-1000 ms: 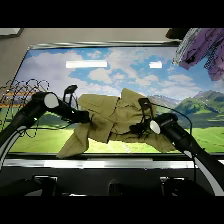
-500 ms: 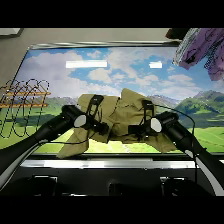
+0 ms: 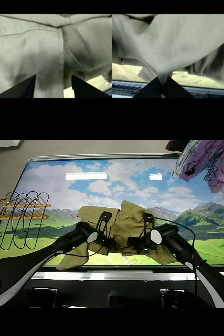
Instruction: Fold the clothes and pants, and hang the long-sleeved shirts on hangers.
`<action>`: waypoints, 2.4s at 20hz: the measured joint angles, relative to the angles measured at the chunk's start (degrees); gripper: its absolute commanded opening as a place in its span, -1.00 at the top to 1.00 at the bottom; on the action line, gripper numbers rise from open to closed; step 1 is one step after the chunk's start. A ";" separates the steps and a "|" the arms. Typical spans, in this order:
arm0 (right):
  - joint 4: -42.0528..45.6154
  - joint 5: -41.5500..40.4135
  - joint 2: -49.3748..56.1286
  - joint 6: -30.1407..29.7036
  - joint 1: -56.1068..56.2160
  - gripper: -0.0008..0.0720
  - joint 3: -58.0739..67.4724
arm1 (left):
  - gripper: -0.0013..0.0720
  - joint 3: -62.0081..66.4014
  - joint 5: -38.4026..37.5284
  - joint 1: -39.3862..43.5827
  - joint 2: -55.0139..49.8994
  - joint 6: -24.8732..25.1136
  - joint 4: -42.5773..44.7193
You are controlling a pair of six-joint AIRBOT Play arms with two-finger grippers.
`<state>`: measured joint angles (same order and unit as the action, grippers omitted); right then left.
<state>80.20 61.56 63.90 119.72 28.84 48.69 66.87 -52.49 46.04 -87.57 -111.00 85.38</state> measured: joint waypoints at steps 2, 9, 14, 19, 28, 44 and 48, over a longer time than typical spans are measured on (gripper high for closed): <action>-0.37 0.02 0.00 0.35 0.00 0.90 0.00 | -0.43 0.50 0.26 0.09 -1.46 0.00 0.00; -1.22 1.09 -0.04 1.53 0.00 0.90 0.00 | 0.93 1.29 0.57 -0.50 -3.74 -0.04 -0.13; 0.94 3.65 -0.33 3.85 -0.11 0.90 3.32 | 0.93 4.39 -4.07 -4.96 -0.33 -0.07 0.20; 6.01 8.39 -0.39 6.51 -0.11 0.90 16.46 | 0.93 7.56 -11.32 -9.07 10.51 -0.13 5.38; 6.67 26.75 -1.44 8.46 -0.07 0.90 42.97 | 0.93 8.46 -20.52 -10.45 33.81 -8.35 8.48; 6.78 13.18 1.81 10.05 -0.04 0.90 22.69 | 0.93 0.85 -13.40 -8.50 21.81 -17.09 8.81; 5.55 8.55 5.81 10.29 -0.04 0.90 20.70 | 0.90 0.61 -10.23 -8.94 15.67 -17.44 8.57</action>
<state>85.76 70.11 69.71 130.02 28.80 69.38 67.48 -62.72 37.10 -71.90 -128.44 93.95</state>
